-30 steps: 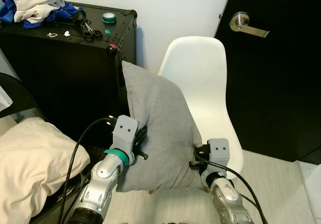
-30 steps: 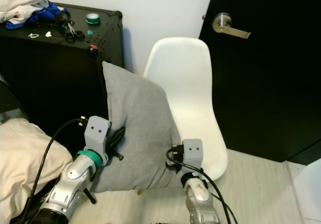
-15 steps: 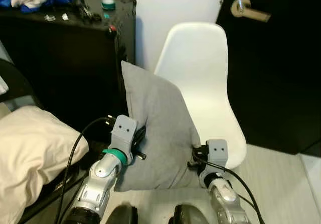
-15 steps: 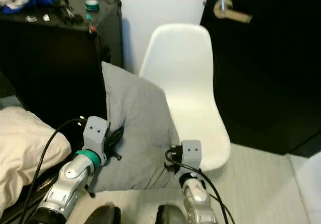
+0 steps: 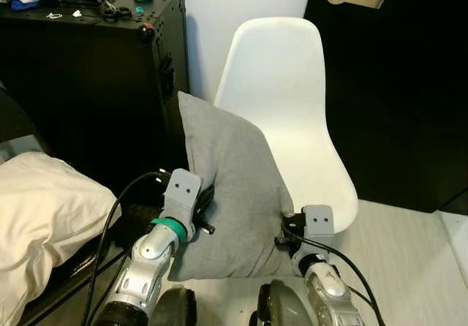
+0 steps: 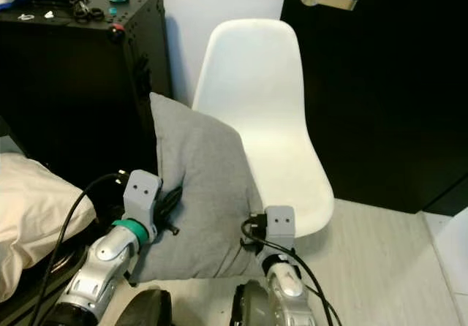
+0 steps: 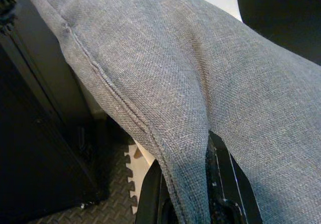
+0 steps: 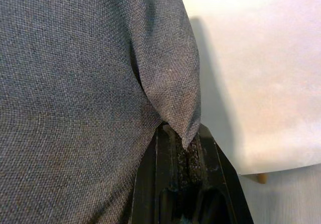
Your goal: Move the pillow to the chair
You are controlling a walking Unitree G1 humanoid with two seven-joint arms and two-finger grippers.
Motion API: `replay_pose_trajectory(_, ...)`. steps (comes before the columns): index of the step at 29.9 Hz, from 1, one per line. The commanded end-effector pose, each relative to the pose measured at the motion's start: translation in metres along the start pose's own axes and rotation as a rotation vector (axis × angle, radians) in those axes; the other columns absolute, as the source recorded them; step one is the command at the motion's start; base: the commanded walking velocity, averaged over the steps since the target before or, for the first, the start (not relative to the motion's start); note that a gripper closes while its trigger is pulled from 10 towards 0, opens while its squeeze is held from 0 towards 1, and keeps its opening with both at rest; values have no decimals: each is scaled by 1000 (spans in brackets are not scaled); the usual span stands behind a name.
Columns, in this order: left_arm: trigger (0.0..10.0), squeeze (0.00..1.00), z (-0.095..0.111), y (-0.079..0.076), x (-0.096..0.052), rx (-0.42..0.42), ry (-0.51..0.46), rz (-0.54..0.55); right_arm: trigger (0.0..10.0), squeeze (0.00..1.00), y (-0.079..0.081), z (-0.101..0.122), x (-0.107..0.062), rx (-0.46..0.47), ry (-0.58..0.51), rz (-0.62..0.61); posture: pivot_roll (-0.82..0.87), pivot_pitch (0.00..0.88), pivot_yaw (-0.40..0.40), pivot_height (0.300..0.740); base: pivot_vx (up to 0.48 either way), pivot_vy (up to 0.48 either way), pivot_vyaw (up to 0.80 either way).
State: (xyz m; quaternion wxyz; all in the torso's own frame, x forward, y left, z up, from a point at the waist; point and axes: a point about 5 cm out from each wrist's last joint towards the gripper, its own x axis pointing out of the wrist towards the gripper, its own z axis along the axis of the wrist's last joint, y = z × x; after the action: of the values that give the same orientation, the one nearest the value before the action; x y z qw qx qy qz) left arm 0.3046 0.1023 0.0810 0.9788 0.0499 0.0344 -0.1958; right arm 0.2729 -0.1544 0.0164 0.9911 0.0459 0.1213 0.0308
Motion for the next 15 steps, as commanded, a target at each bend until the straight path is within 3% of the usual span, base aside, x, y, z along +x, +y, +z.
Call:
replay_pose_trajectory(1, 10000, 0, 2, 3, 4, 31, -9, -12, 10000, 0, -13, -1, -2, 4, 1, -57, 53, 27, 39, 621, 0, 0, 0)
replay_pose_trajectory(6, 10000, 0, -1, -1, 10, 48, 7, -45, 10000, 0, -16, 4, 5, -32, 16, -54, 44, 45, 40, 621, 0, 0, 0)
replay_pose_trajectory(10, 10000, 0, 17, -4, 31, -11, -24, -80, 10000, 0, -28, 26, 22, -79, -6, -78, 27, 83, 46, 621, 0, 0, 0)
replay_pose_trajectory(15, 10000, 0, 26, -7, 39, -46, -36, -99, 10000, 0, -34, 32, 26, -98, 1, -98, 22, 92, 48, 621, 0, 0, 0)
